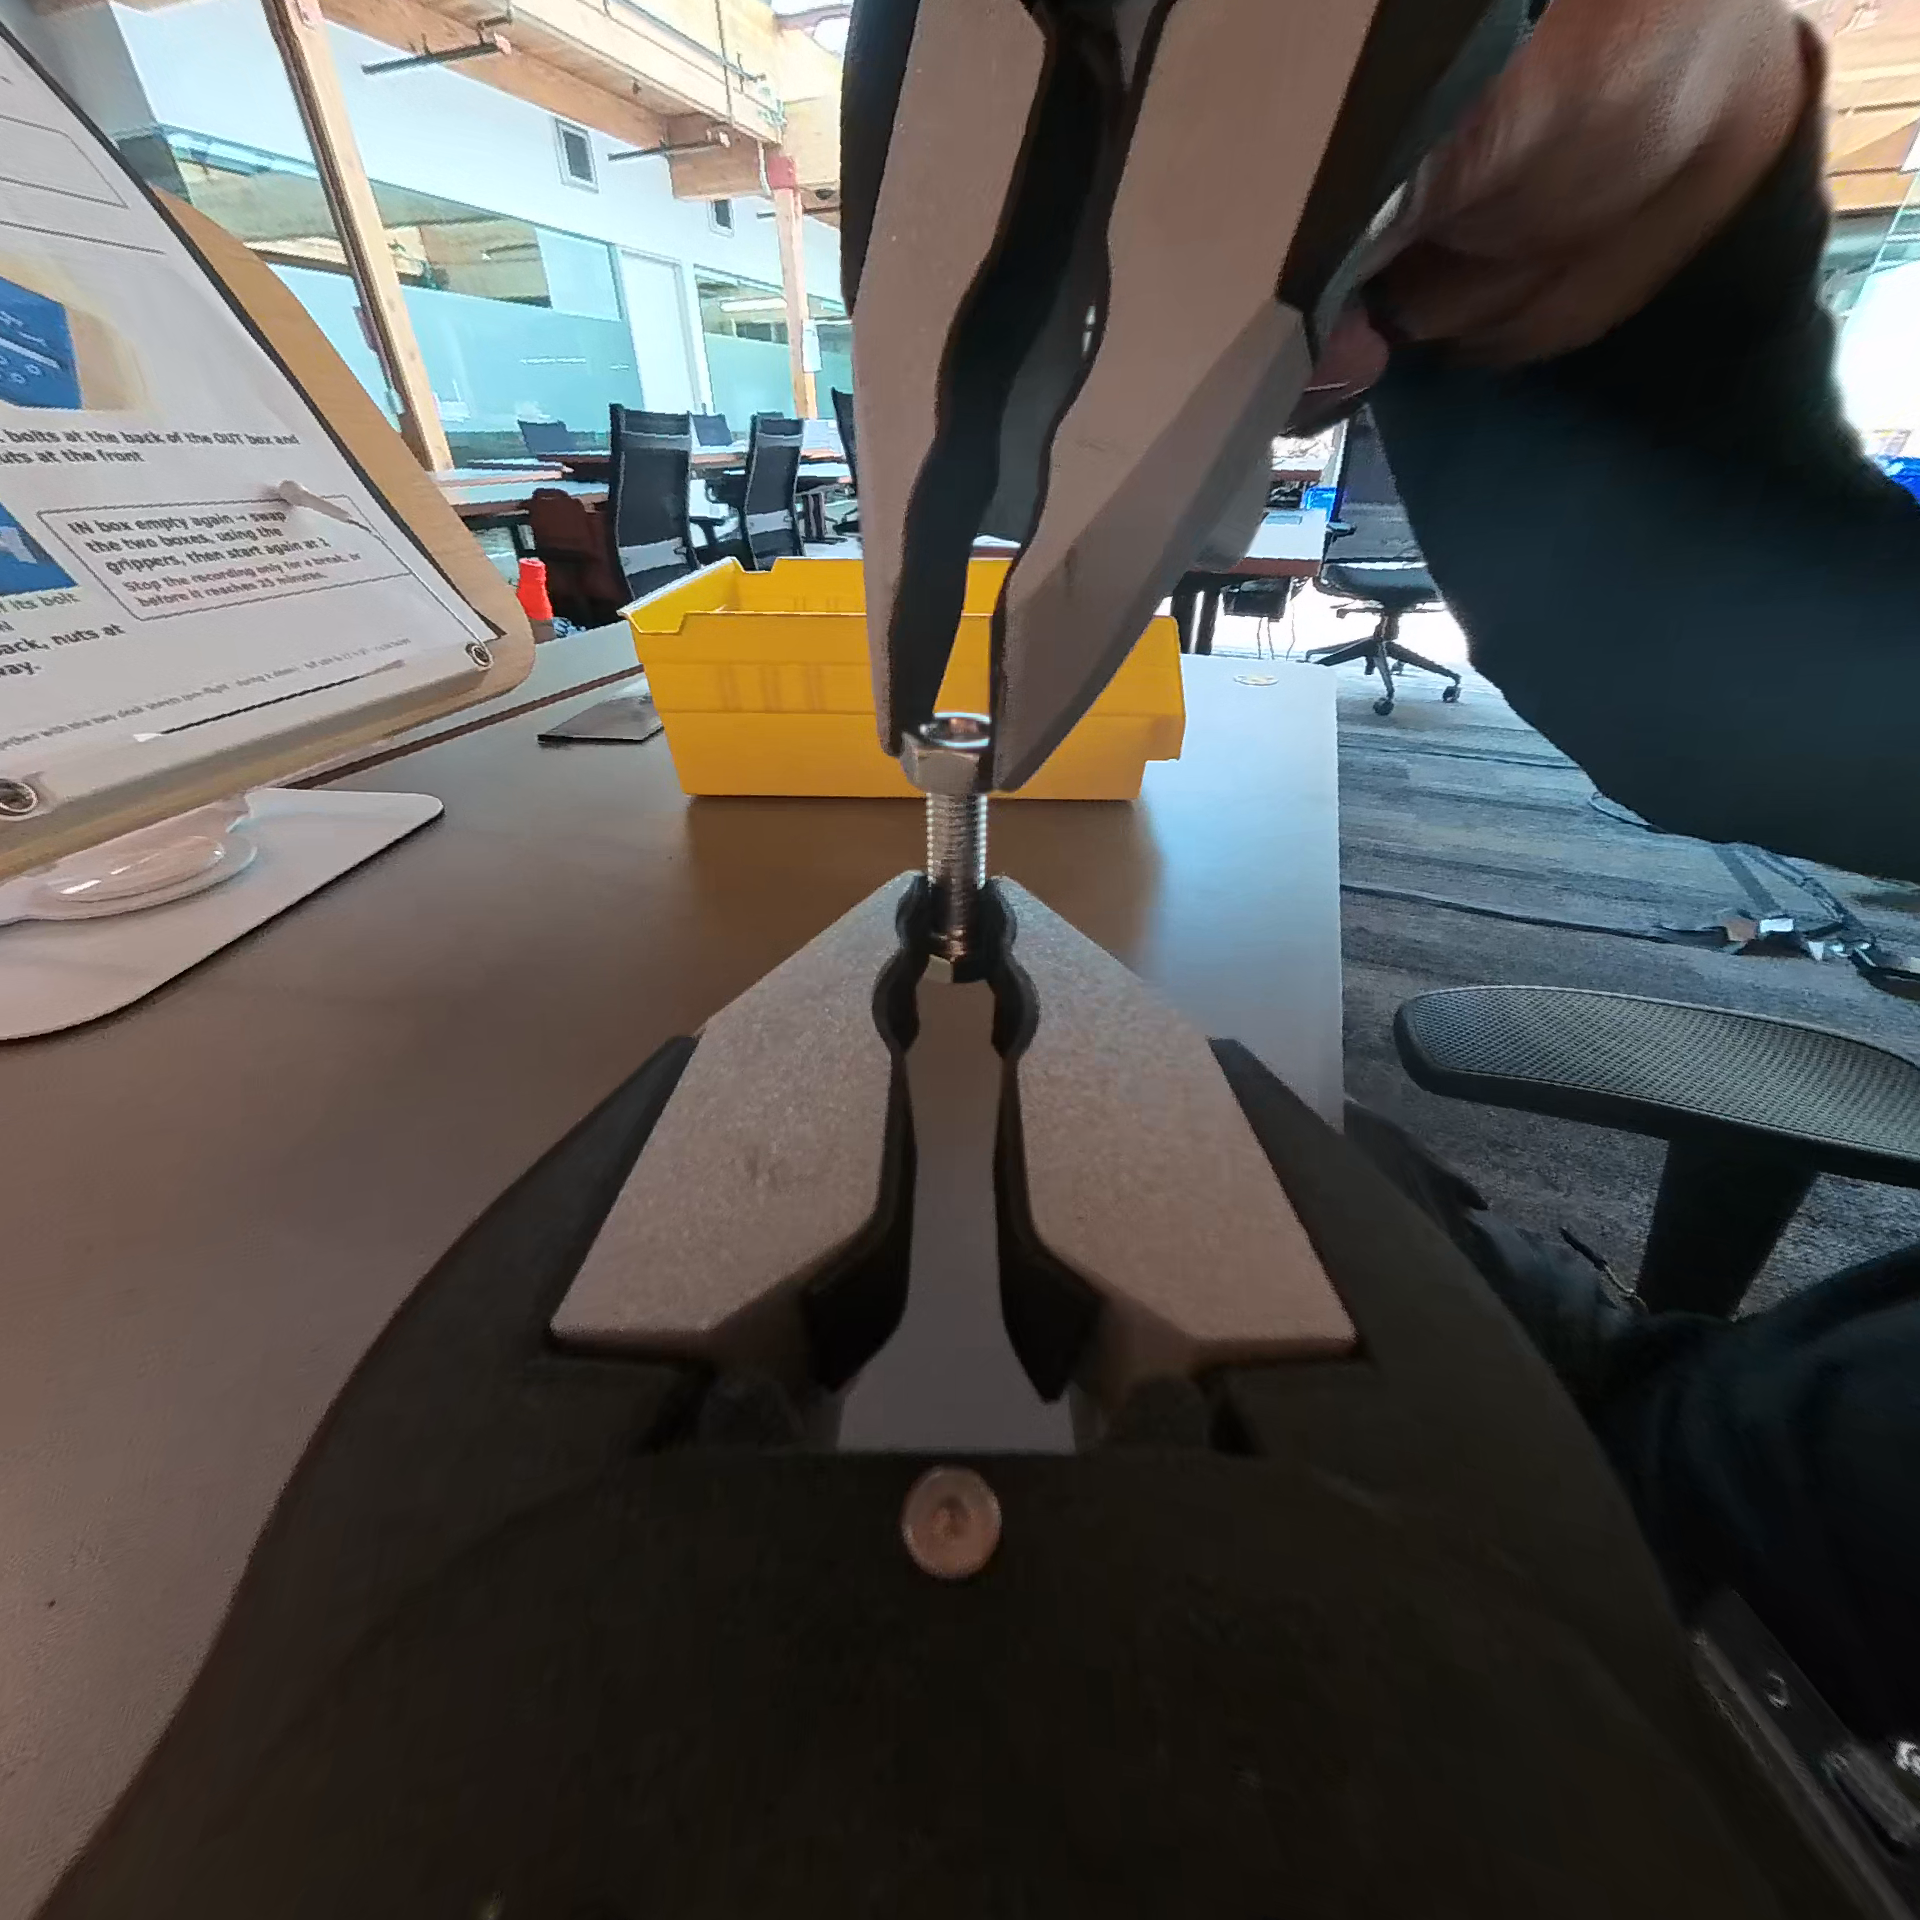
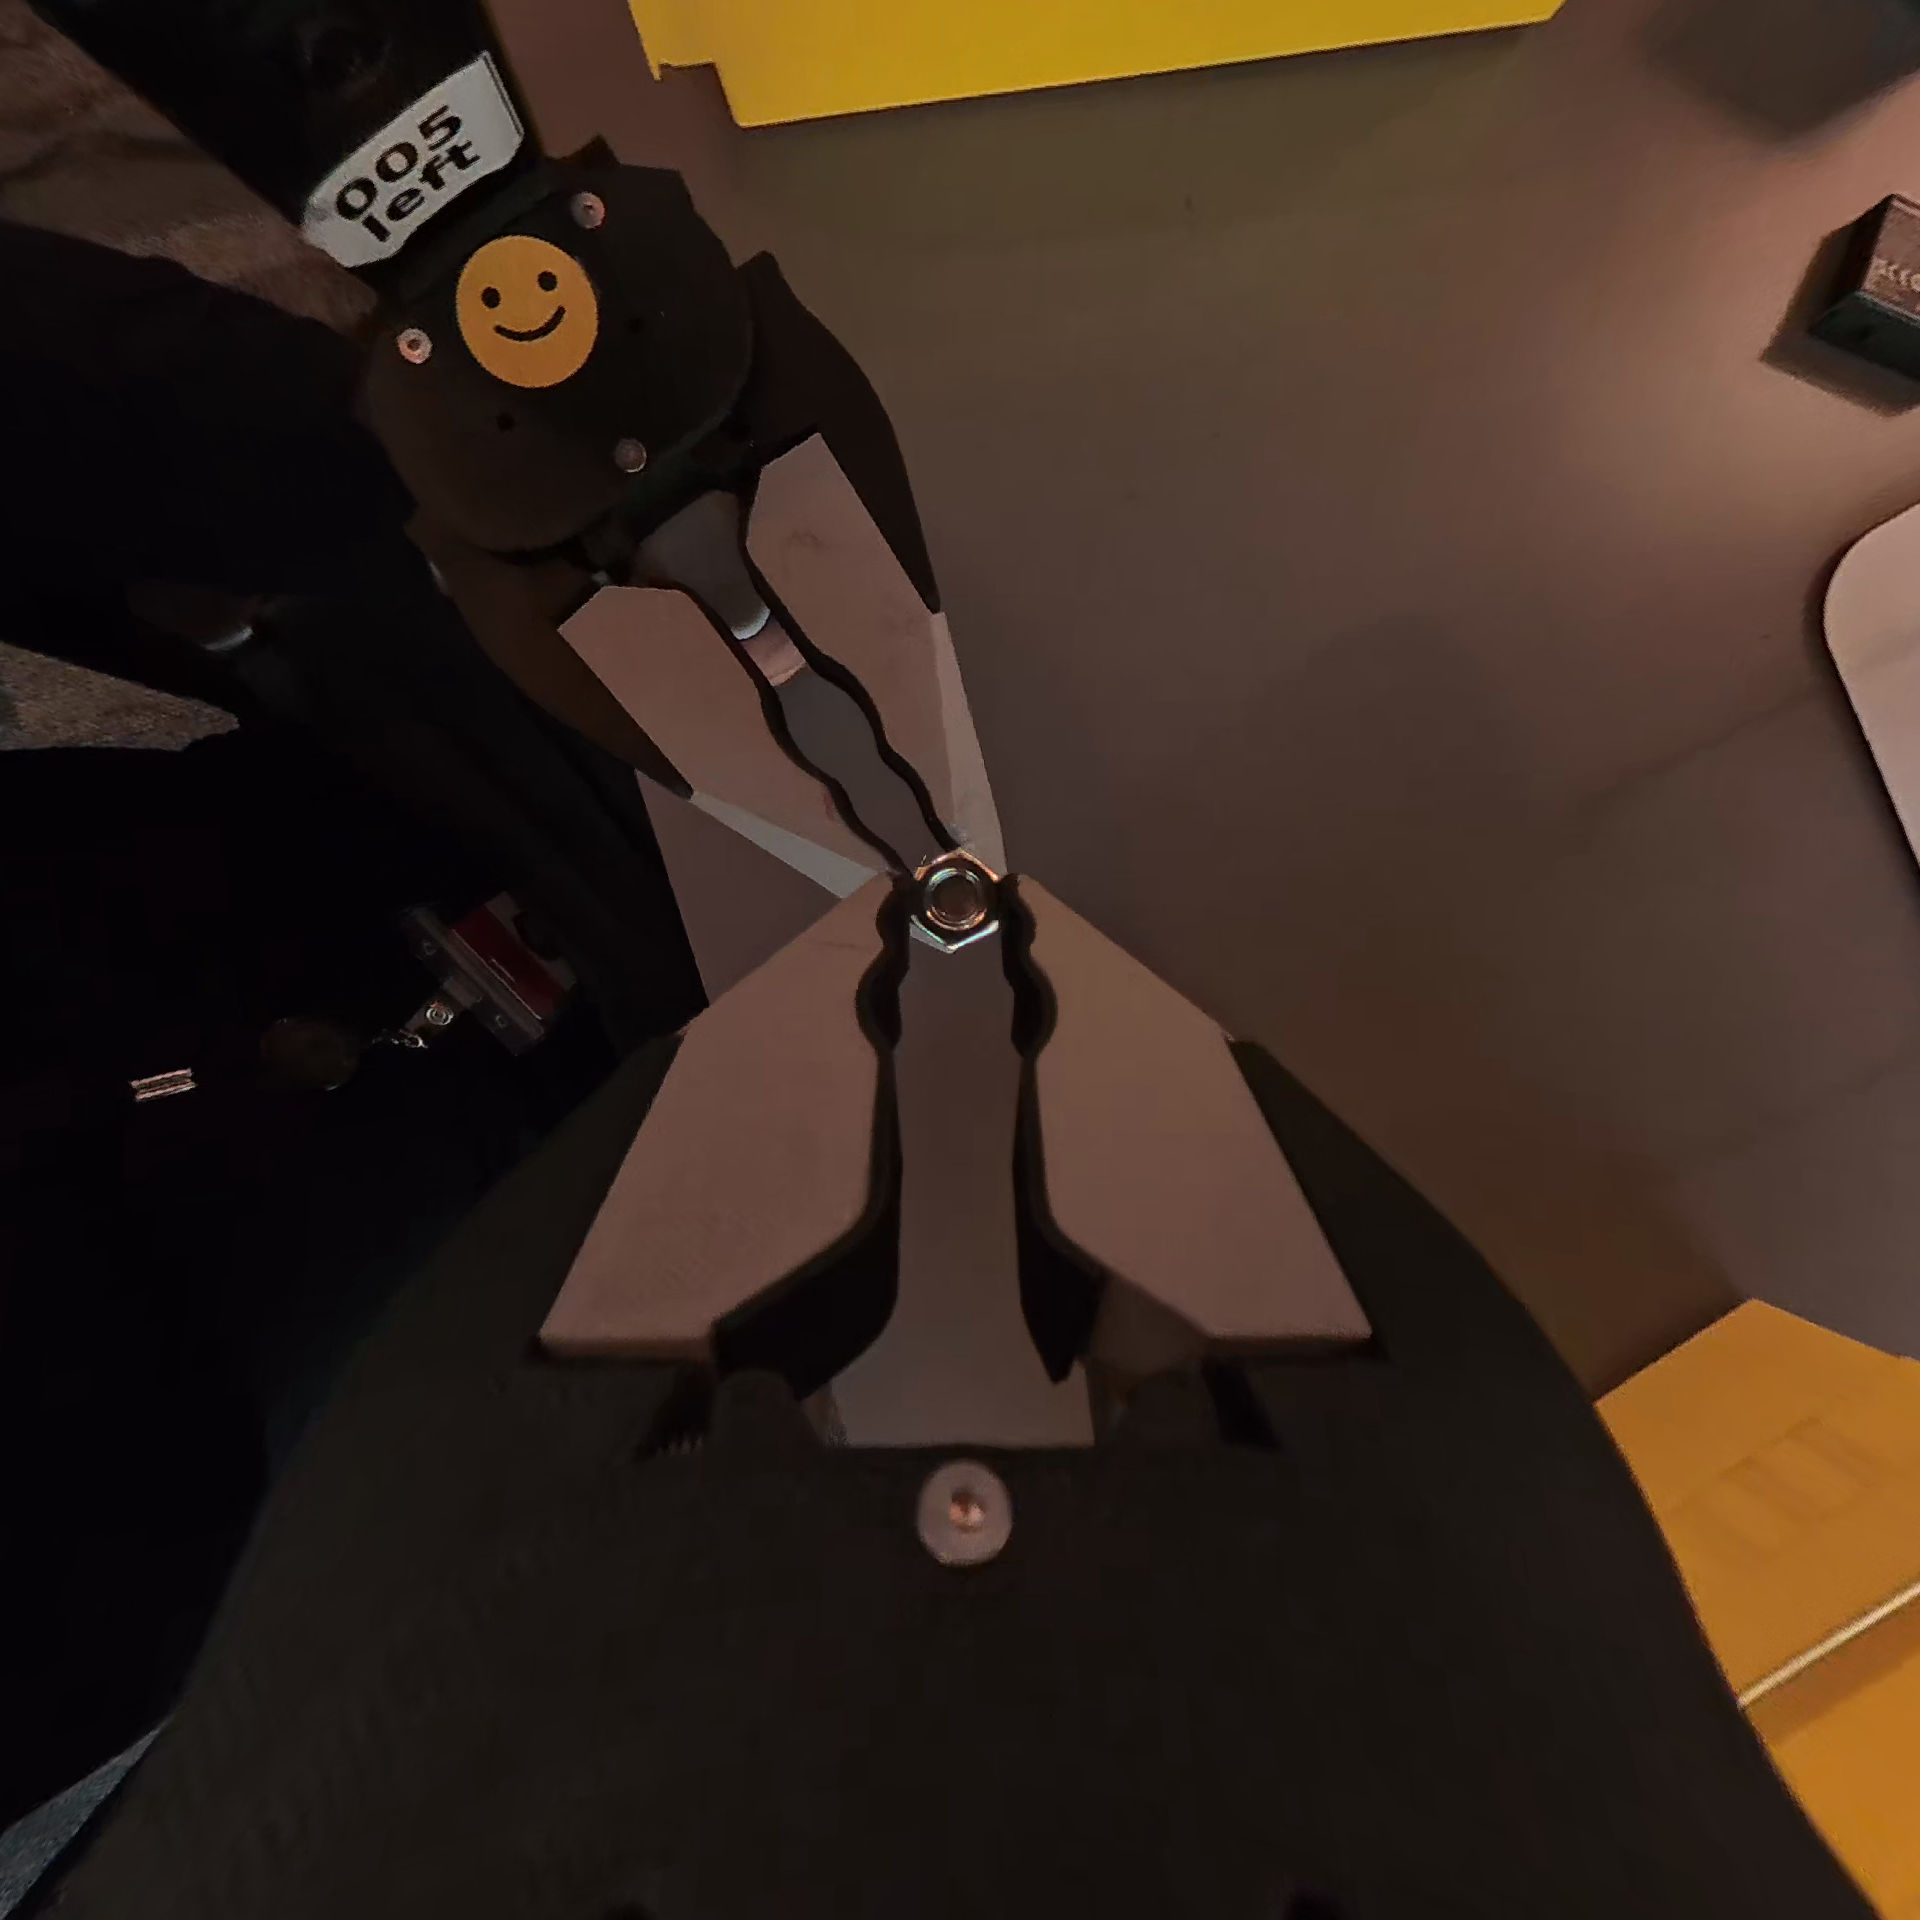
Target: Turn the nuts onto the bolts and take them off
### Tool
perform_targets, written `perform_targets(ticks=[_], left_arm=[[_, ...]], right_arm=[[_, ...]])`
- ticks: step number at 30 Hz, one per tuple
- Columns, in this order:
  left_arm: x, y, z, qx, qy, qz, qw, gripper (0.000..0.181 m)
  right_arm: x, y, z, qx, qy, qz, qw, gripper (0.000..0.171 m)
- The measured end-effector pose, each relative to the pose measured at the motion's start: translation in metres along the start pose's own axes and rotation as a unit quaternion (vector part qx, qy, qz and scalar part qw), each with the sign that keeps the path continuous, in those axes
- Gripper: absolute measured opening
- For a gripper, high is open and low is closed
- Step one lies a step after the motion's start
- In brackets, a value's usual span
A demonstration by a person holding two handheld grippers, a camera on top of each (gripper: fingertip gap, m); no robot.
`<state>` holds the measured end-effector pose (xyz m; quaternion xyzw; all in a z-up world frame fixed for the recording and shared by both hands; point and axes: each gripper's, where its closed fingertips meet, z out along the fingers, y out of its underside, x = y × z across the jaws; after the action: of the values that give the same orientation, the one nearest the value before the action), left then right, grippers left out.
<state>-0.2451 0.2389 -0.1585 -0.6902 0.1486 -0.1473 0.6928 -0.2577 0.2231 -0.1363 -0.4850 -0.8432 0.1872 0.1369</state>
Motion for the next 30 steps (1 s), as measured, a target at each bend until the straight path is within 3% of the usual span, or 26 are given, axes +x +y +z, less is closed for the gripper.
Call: perform_targets(ticks=[8,30], left_arm=[[-0.0014,0.0007,0.0002,-0.003,-0.005,0.000,1.000,0.007],[-0.0023,-0.0011,-0.0007,0.004,0.003,-0.013,1.000,0.007]], right_arm=[[0.0019,0.0000,0.0012,-0.004,0.018,0.032,0.999,0.014],[0.0010,-0.0003,0.0015,0.041,-0.027,0.022,0.999,0.014]])
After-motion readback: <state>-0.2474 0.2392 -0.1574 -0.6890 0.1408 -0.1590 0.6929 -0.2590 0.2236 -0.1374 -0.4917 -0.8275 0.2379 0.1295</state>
